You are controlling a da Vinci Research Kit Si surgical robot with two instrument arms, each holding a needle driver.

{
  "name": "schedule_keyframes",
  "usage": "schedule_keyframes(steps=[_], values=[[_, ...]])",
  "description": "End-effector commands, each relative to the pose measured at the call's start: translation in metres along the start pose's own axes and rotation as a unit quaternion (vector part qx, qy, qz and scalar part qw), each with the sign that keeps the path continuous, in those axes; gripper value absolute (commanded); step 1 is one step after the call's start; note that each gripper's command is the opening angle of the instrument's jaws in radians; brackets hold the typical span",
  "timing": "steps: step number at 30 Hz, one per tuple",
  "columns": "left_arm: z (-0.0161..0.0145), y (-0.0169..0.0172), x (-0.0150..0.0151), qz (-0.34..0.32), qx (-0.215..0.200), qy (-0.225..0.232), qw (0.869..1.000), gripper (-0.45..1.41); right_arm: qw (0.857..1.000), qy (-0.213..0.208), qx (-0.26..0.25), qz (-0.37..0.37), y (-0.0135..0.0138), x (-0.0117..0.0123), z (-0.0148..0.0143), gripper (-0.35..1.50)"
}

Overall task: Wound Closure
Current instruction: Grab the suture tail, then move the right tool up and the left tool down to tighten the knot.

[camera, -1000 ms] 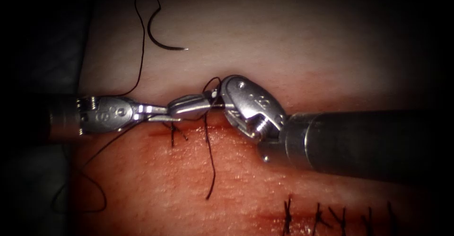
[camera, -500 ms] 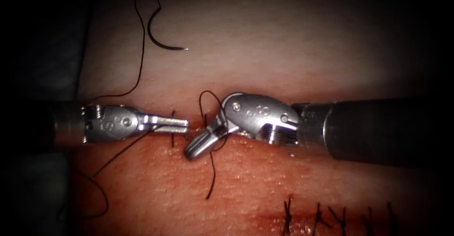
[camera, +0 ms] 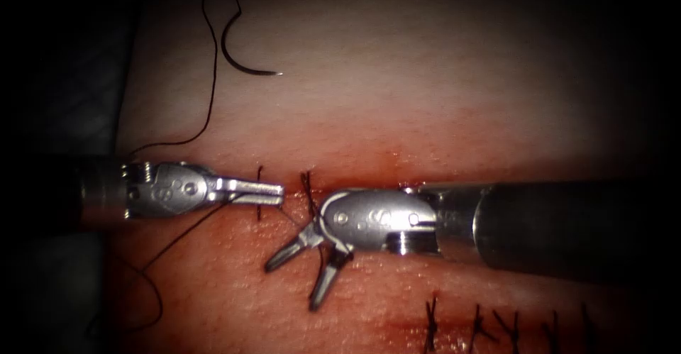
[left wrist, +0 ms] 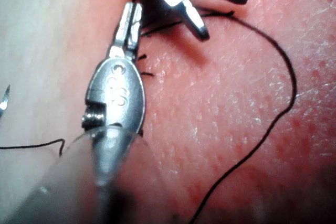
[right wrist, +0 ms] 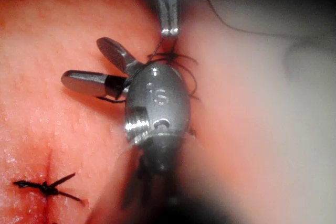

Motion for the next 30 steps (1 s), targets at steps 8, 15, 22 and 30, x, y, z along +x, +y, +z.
schedule_keyframes(steps=[8,15,22,30], values=[[0.0006,0.0003,-0.0009,0.0,-0.001,-0.002,1.0,-0.45,0.998,-0.056,0.026,-0.003,0.0003,-0.0011,0.0004,0.34],[0.0006,0.0013,-0.0005,0.0,-0.005,-0.003,1.0,-0.45,0.994,-0.101,0.038,0.0,0.0006,-0.0023,0.0018,0.05],[0.0006,0.0032,0.0003,0.002,-0.016,-0.007,1.0,-0.45,0.991,-0.111,0.08,0.006,0.0001,-0.0021,0.0013,-0.35],[0.0017,0.0079,-0.0005,-0.007,-0.045,-0.022,0.999,-0.45,1.0,0.01,0.001,0.001,0.0029,0.0002,-0.0039,-0.35]])
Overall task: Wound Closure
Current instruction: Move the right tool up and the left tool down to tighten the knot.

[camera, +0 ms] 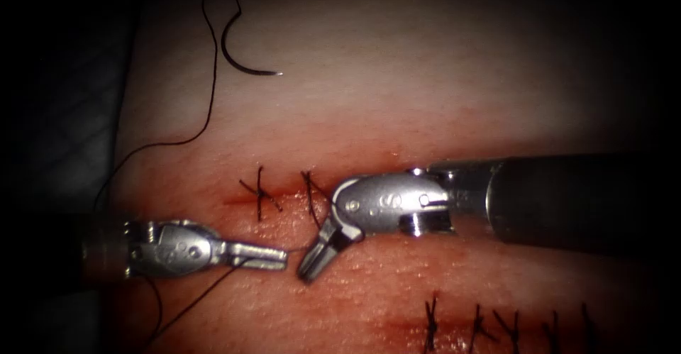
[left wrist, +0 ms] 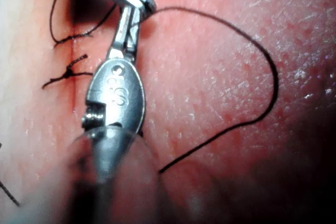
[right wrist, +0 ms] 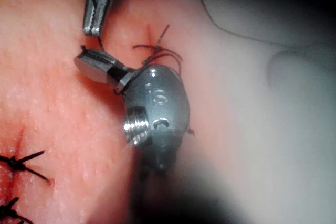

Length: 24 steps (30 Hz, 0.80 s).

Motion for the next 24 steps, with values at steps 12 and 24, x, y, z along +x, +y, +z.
schedule_keyframes(steps=[12,24], values=[[0.0052,0.0115,0.0023,-0.018,-0.086,0.002,0.996,-0.45,0.994,0.035,-0.101,0.02,0.0045,-0.0019,-0.0048,-0.35],[0.0069,0.017,0.0057,-0.032,-0.144,0.02,0.989,-0.45,0.99,0.033,-0.133,0.033,0.0075,-0.0028,-0.007,-0.35]])
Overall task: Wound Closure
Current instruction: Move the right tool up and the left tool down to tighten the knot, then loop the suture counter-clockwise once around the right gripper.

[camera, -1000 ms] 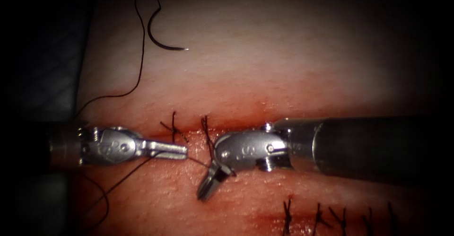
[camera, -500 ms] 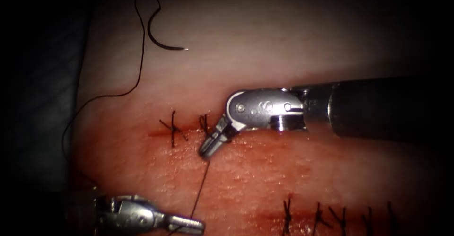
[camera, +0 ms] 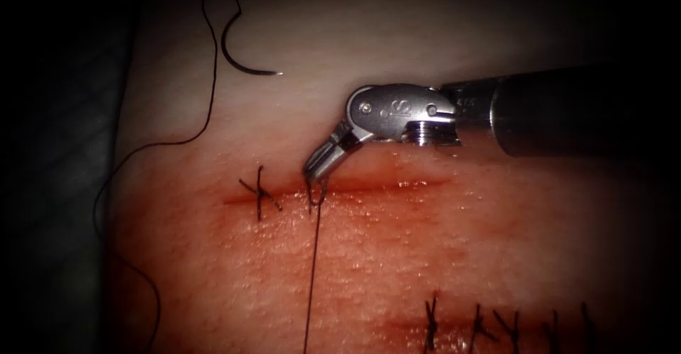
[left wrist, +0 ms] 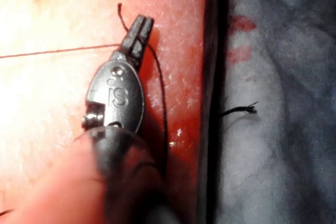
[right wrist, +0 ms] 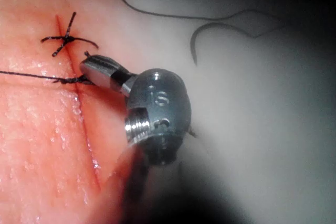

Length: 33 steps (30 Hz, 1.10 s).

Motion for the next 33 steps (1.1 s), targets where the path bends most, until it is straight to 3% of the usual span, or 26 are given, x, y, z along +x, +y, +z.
schedule_keyframes(steps=[1,5,10,14,20,31,32,33], values=[[0.0009,0.0001,-0.0008,-0.004,-0.008,0.003,1.0,-0.45,1.0,0.002,-0.008,0.0,0.0014,-0.0002,0.0004,-0.35],[0.0016,0.0006,-0.0011,-0.014,-0.024,0.009,1.0,-0.45,1.0,0.001,-0.019,0.003,0.0021,-0.0004,0.0005,-0.35],[0.0029,0.0026,-0.0025,-0.033,-0.078,0.021,0.996,-0.45,0.999,0.005,-0.032,0.006,0.003,-0.0004,0.001,-0.35],[0.0041,0.0032,-0.0034,-0.031,-0.104,0.015,0.994,-0.45,0.997,-0.015,-0.079,0.002,0.0043,-0.0011,0.0008,-0.35],[0.0052,0.0042,-0.0046,-0.038,-0.119,0.014,0.992,-0.45,0.988,-0.034,-0.15,-0.015,0.0056,-0.002,-0.0005,-0.35],[0.0054,0.0047,-0.0043,-0.04,-0.123,0.015,0.991,-0.45,0.988,-0.012,-0.152,-0.02,0.0048,-0.0018,0.0001,-0.35],[0.0049,0.0041,-0.0034,-0.043,-0.115,0.014,0.992,-0.45,0.986,0.002,-0.167,-0.02,0.0042,-0.0013,0.0005,-0.18],[0.0045,0.0038,-0.0029,-0.039,-0.109,0.013,0.993,-0.45,0.985,0.011,-0.173,-0.02,0.0039,-0.0011,0.0006,0.49]])
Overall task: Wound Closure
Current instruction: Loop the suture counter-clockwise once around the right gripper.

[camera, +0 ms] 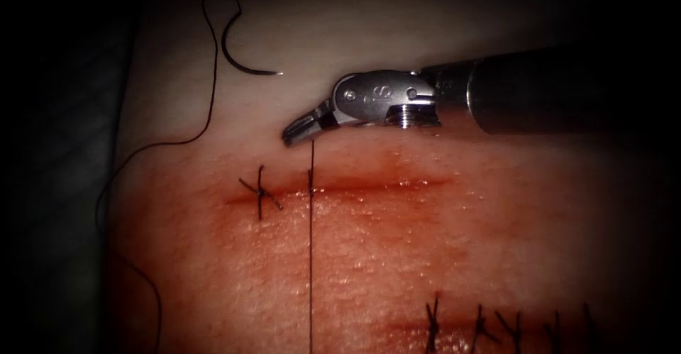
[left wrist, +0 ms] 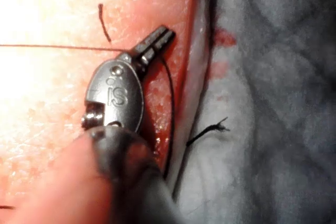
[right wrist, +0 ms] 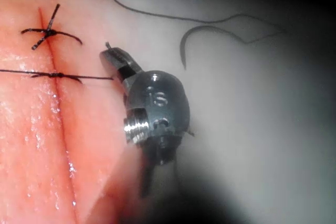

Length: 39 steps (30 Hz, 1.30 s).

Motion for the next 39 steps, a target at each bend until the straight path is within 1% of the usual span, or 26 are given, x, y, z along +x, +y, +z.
schedule_keyframes(steps=[1,2,3,4,5,8,9,10,11,13,16,18,19,20,21,22,23,24,26,28,30,32,34,36,37,39], values=[[-0.0002,-0.0005,0.0004,0.009,0.012,0.0,1.0,-0.45,1.0,0.018,-0.024,0.006,-0.0004,0.0009,0.0007,1.09],[-0.0012,-0.0014,0.0021,0.02,0.026,-0.003,0.999,-0.45,0.998,0.037,-0.04,0.016,-0.0007,0.002,0.0001,1.26],[-0.0017,-0.0018,0.0029,0.026,0.032,-0.004,0.999,-0.45,0.998,0.04,-0.045,0.02,-0.0006,0.0023,-0.0003,1.28],[-0.0023,-0.0024,0.0041,0.032,0.042,-0.005,0.999,-0.45,0.997,0.051,-0.057,0.023,-0.0004,0.0033,-0.0015,1.31],[-0.0031,-0.0031,0.0053,0.041,0.053,-0.007,0.998,-0.45,0.996,0.062,-0.067,0.023,-0.0001,0.004,-0.0025,1.31],[-0.0043,-0.0042,0.0066,0.055,0.07,-0.012,0.996,-0.45,0.992,0.089,-0.094,0.011,0.0003,0.0053,-0.0048,1.31],[-0.0051,-0.005,0.0074,0.064,0.082,-0.017,0.994,-0.45,0.989,0.096,-0.113,-0.002,0.0001,0.0061,-0.006,1.31],[-0.0061,-0.0061,0.0084,0.078,0.09,-0.019,0.993,-0.45,0.988,0.093,-0.119,-0.004,-0.0007,0.0065,-0.0066,1.3],[-0.0066,-0.0066,0.0088,0.085,0.095,-0.024,0.992,-0.45,0.989,0.09,-0.12,-0.01,-0.0013,0.0067,-0.0067,1.28],[-0.0086,-0.0092,0.011,0.107,0.098,-0.042,0.989,-0.45,0.989,0.092,-0.116,-0.018,-0.003,0.007,-0.0063,1.2],[-0.0105,-0.0114,0.0131,0.127,0.097,-0.047,0.986,-0.45,0.989,0.098,-0.11,-0.027,-0.0041,0.0066,-0.0053,1.11],[-0.0115,-0.0125,0.0143,0.141,0.1,-0.047,0.984,-0.45,0.989,0.106,-0.096,-0.036,-0.0048,0.0061,-0.0045,0.89],[-0.012,-0.0131,0.0149,0.147,0.103,-0.048,0.983,-0.45,0.989,0.111,-0.089,-0.042,-0.0053,0.0058,-0.0038,0.73],[-0.0127,-0.014,0.0155,0.155,0.104,-0.046,0.981,-0.45,0.988,0.119,-0.081,-0.05,-0.0059,0.0054,-0.0031,0.42],[-0.013,-0.0144,0.0157,0.156,0.105,-0.045,0.981,-0.45,0.988,0.12,-0.078,-0.053,-0.0062,0.0052,-0.0027,0.29],[-0.0138,-0.0153,0.0161,0.165,0.106,-0.044,0.98,-0.45,0.989,0.122,-0.065,-0.053,-0.0069,0.0047,-0.0019,-0.2],[-0.0147,-0.0162,0.0165,0.168,0.106,-0.042,0.979,-0.45,0.99,0.12,-0.049,-0.051,-0.0078,0.004,-0.0012,-0.35],[-0.0151,-0.0166,0.0166,0.169,0.108,-0.04,0.979,-0.45,0.99,0.121,-0.047,-0.051,-0.0081,0.0037,-0.001,-0.35],[-0.017,-0.0179,0.0171,0.178,0.117,-0.031,0.977,-0.45,0.99,0.125,-0.039,-0.047,-0.009,0.0027,-0.0003,-0.35],[-0.0179,-0.0186,0.0172,0.178,0.123,-0.029,0.976,-0.45,0.99,0.13,-0.03,-0.041,-0.0098,0.002,0.0003,-0.35],[-0.0186,-0.0197,0.0172,0.185,0.13,-0.027,0.974,-0.45,0.99,0.136,-0.019,-0.04,-0.0109,0.0012,0.0017,-0.35],[-0.019,-0.0205,0.0171,0.19,0.139,-0.022,0.972,-0.45,0.989,0.139,-0.011,-0.039,-0.0115,0.0009,0.0029,-0.35],[-0.0196,-0.0217,0.0171,0.198,0.146,-0.019,0.969,-0.45,0.987,0.153,-0.006,-0.038,-0.012,0.0007,0.0039,-0.35],[-0.0208,-0.0235,0.016,0.211,0.162,-0.023,0.964,-0.45,0.981,0.191,-0.006,-0.027,-0.0123,0.0007,0.0044,-0.35],[-0.021,-0.0237,0.0157,0.212,0.165,-0.028,0.963,-0.45,0.98,0.195,-0.006,-0.024,-0.0123,0.0008,0.0045,-0.35],[-0.0217,-0.0246,0.0136,0.213,0.186,-0.052,0.958,-0.45,0.976,0.215,-0.015,-0.02,-0.0125,0.0015,0.0041,-0.35]])
